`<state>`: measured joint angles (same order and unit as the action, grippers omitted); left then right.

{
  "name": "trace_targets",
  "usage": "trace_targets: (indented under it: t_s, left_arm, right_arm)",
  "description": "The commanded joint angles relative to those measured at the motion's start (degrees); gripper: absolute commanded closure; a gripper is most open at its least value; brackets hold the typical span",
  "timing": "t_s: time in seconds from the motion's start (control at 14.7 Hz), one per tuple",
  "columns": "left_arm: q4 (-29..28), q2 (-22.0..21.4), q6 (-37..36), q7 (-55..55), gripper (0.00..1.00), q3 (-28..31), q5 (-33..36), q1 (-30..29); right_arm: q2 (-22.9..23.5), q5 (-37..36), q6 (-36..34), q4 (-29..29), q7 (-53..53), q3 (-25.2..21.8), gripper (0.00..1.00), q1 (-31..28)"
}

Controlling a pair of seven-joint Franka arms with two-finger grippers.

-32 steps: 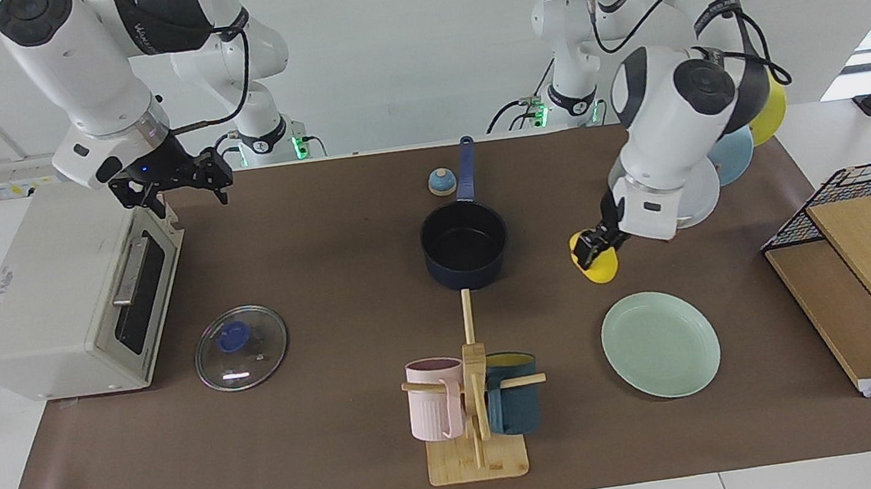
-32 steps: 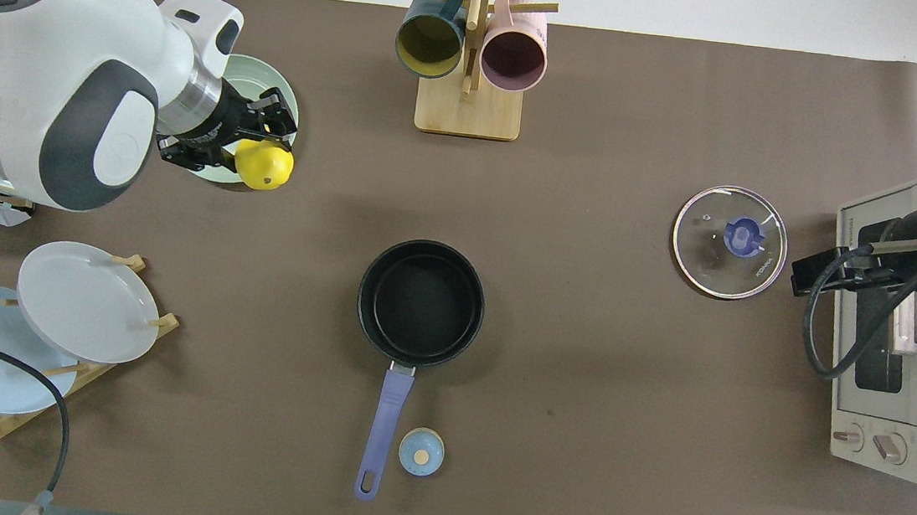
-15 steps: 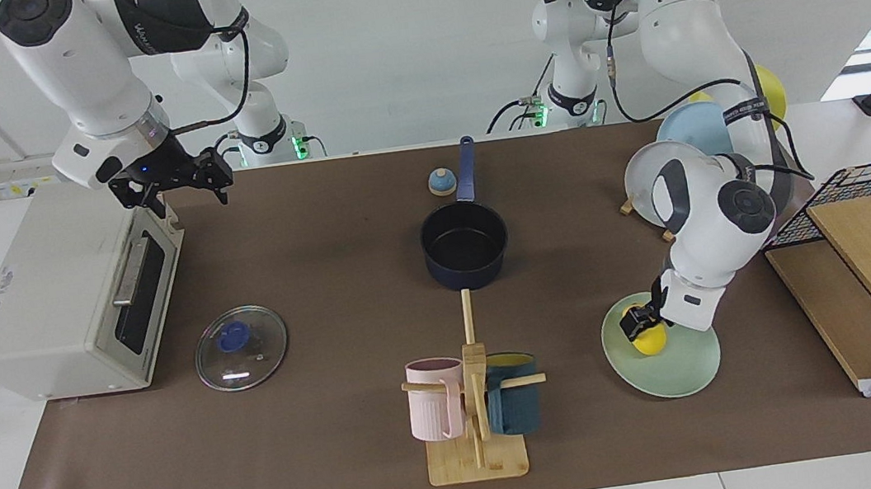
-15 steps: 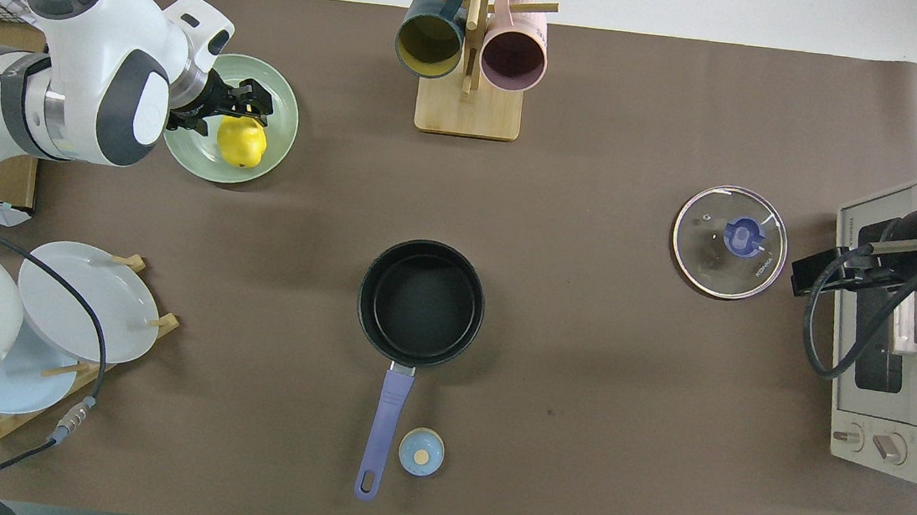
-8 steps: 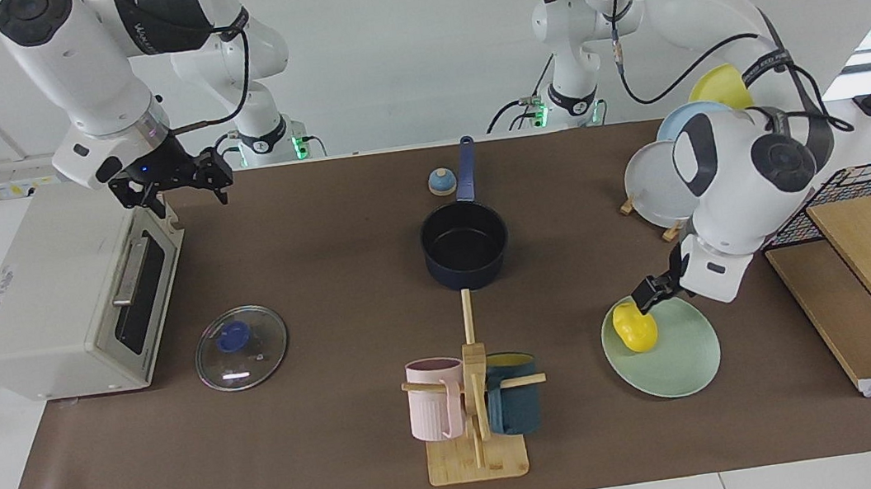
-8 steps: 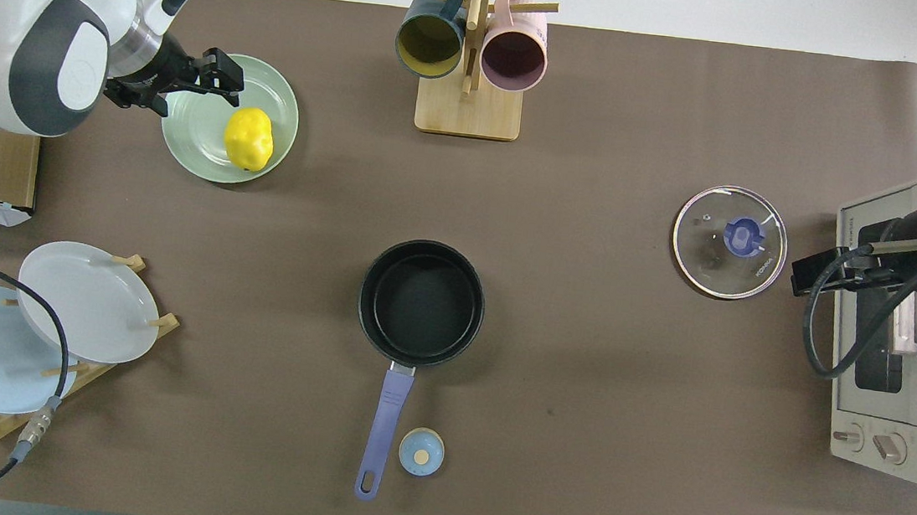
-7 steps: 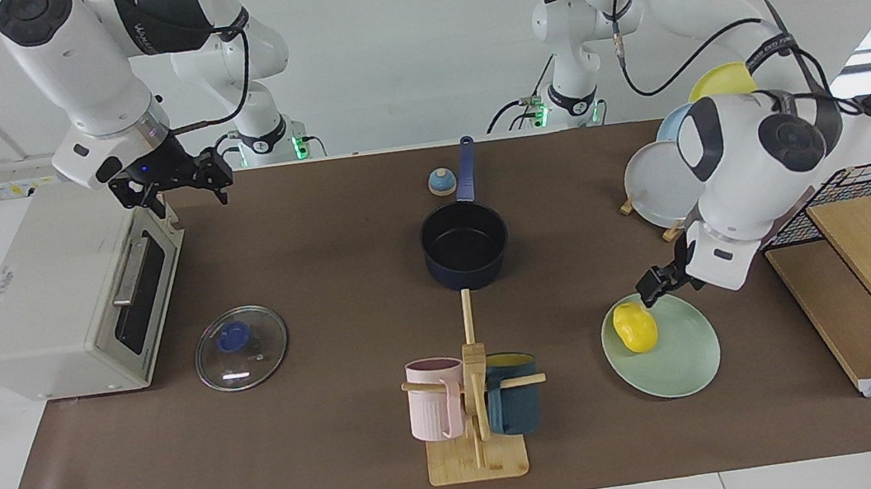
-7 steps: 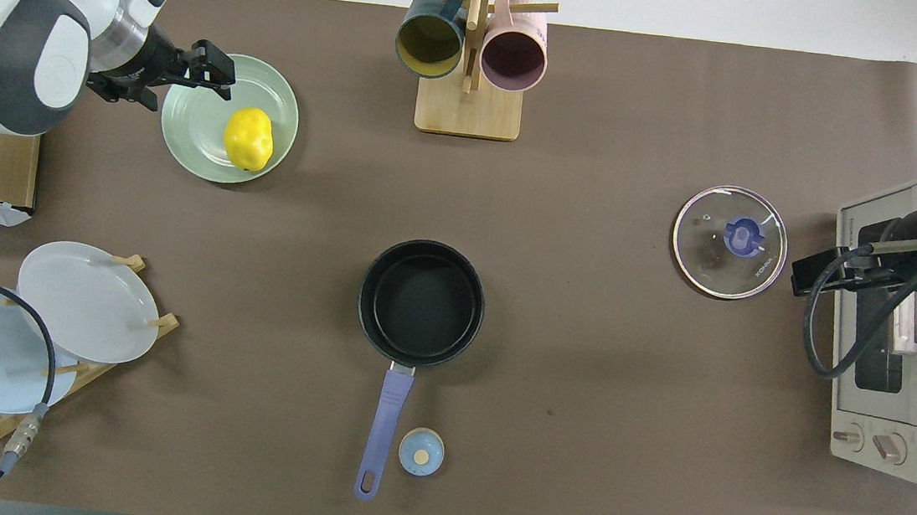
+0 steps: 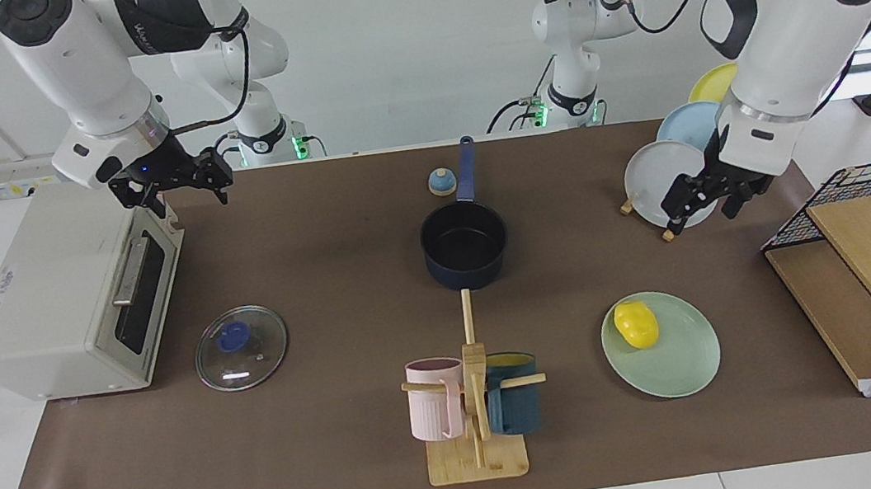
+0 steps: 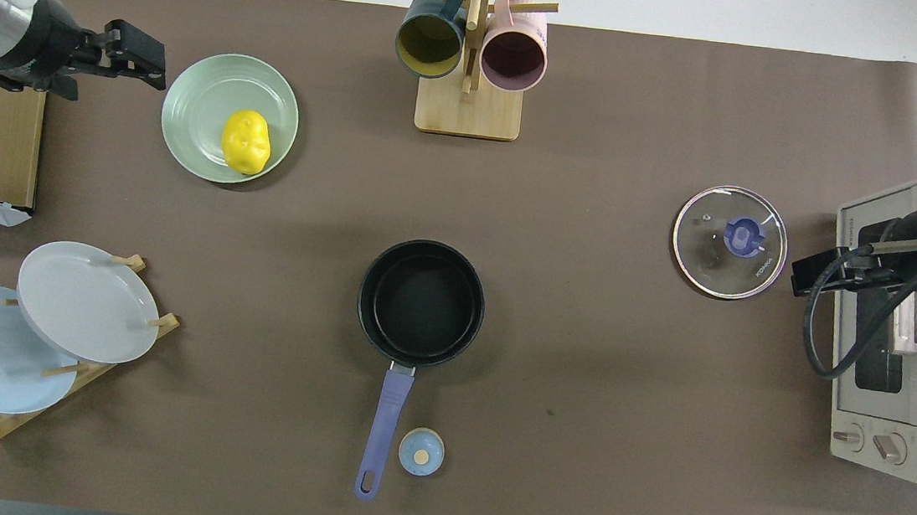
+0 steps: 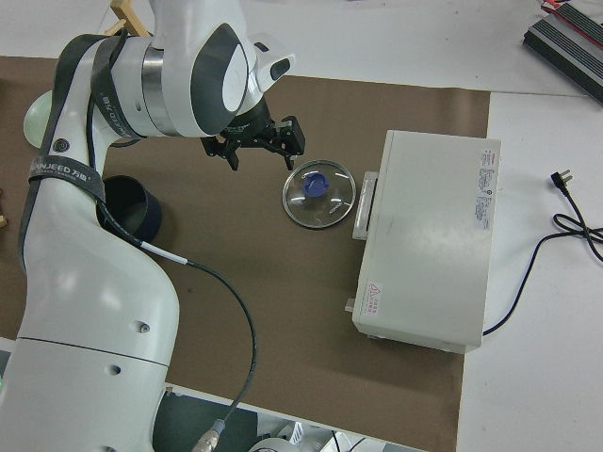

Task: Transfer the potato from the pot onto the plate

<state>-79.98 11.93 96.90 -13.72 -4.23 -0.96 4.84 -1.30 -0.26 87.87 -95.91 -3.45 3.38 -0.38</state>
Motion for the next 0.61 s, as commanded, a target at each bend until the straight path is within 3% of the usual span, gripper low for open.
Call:
trace_targets:
  t_s: [0.0,0.14,0.34,0.54]
  left_arm:
    - [-4.7,-6.0,-4.5,4.5,0.00,0.0,0.9,-2.0]
    - [-8.1,-9.3,-6.2,5.1,0.00,0.0,0.9,-2.0]
    - [-18.3,-15.3,-4.1,4.9,0.00,-0.1,0.9,-1.6]
    - [-19.0,-16.1,-4.3,4.8,0.00,0.0,0.9,-1.1]
  right_arm:
    - [-0.4,0.2,0.3,-0.2,1.0,0.1,0.00,-0.4]
    - [-0.4,0.2,0.3,-0.2,1.0,0.1,0.00,-0.4]
    - [-0.4,0.2,0.3,-0.2,1.0,0.1,0.00,-0.4]
    - [-0.4,0.2,0.3,-0.2,1.0,0.1,0.00,-0.4]
